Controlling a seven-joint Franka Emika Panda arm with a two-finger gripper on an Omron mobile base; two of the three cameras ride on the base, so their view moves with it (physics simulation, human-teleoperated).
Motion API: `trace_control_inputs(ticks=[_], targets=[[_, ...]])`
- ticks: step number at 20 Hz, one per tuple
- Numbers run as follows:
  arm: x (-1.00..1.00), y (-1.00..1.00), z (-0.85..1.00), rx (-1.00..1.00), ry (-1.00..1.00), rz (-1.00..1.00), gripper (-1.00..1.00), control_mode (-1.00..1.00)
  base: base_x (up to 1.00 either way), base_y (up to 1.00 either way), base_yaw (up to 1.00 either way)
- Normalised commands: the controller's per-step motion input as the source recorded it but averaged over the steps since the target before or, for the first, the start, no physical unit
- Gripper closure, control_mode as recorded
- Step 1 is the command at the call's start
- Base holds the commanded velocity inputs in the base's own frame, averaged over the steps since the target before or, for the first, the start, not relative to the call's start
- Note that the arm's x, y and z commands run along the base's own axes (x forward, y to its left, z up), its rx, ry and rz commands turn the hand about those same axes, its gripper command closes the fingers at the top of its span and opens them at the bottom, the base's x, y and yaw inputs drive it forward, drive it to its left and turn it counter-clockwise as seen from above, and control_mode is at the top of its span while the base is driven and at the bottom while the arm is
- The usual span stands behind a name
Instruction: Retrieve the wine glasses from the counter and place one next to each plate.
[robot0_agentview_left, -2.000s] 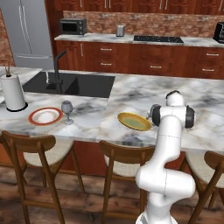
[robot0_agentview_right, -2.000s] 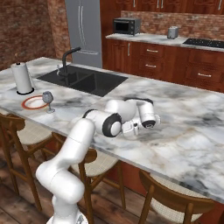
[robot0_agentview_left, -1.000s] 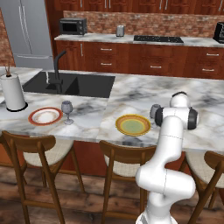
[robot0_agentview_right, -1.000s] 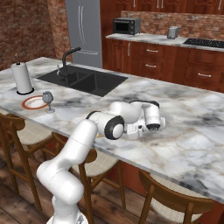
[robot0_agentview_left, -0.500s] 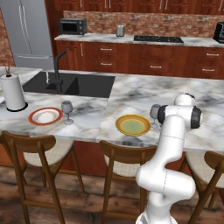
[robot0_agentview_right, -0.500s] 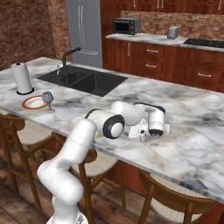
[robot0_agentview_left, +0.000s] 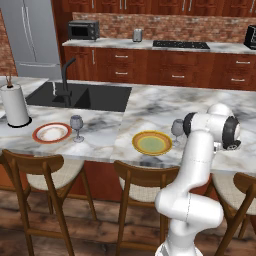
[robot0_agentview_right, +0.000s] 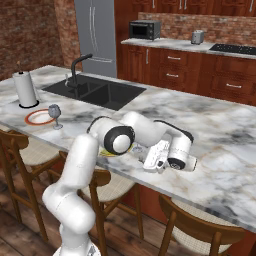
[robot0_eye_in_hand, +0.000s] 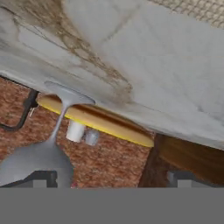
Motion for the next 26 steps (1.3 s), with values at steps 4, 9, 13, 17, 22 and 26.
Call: trace_control_inputs(ticks=[4,9,13,17,22,26], targets=[[-0.56,0.01,0.83,0.00,-0.21,-0.13,-1.00,-1.00,0.00,0.00,0.00],[-0.36,0.03,0.99,-0.01,-0.07,-0.03,-1.00,-1.00,0.00,0.00,0.00],[-0.46,0.18,1.00,-0.06,-0.08,0.00,-1.00,-1.00,0.00,0.00,0.00],[-0.55,0.21,1.00,-0.10,-0.10,0.00,-1.00,-1.00,0.00,0.00,0.00],[-0.79,0.37,0.87,-0.13,-0.14,0.00,-1.00,-1.00,0.00,0.00,0.00],[-1.00,0.60,0.58,-0.01,-0.19,0.02,-1.00,-1.00,0.00,0.00,0.00]])
